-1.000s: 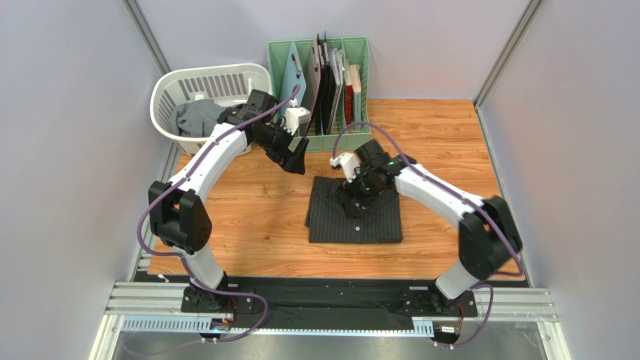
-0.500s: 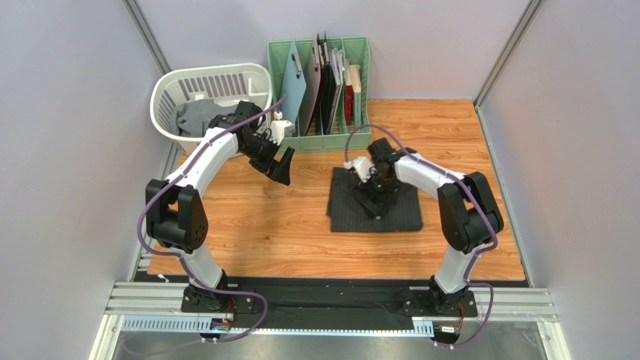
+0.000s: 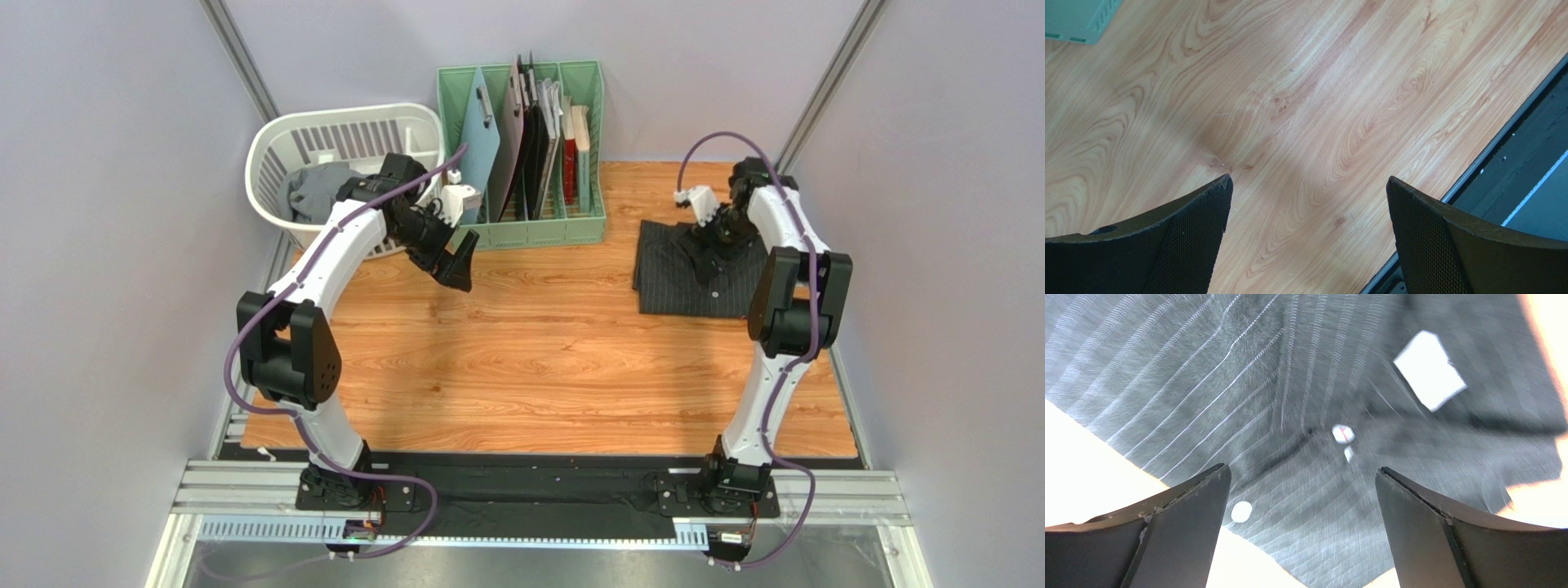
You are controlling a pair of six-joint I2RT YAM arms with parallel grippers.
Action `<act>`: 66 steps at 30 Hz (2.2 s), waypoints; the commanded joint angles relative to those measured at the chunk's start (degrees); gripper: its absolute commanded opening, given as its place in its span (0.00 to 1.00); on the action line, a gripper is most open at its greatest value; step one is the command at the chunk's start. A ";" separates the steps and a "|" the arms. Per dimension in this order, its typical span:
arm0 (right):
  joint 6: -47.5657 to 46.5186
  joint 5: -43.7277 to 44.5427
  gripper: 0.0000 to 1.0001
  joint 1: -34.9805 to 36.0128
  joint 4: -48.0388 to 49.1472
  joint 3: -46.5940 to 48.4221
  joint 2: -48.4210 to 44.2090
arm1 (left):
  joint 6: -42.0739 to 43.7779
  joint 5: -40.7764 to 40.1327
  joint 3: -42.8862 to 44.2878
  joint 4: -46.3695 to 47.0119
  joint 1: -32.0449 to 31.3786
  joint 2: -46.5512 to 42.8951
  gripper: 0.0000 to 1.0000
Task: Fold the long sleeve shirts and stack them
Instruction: Neatly place the folded shirt to the corner
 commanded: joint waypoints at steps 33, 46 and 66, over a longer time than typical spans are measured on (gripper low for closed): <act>55.09 13.84 0.96 2.41 22.55 -8.82 2.78 | -1.09 -4.66 -3.27 0.80 2.15 -5.92 0.99; 41.13 12.08 0.97 1.71 21.41 8.43 8.35 | 1.01 -3.26 0.59 -2.89 4.00 -3.64 0.99; 39.18 -17.89 1.00 6.80 9.88 -25.91 -37.79 | -9.26 -3.33 6.78 -1.24 1.28 -2.02 0.99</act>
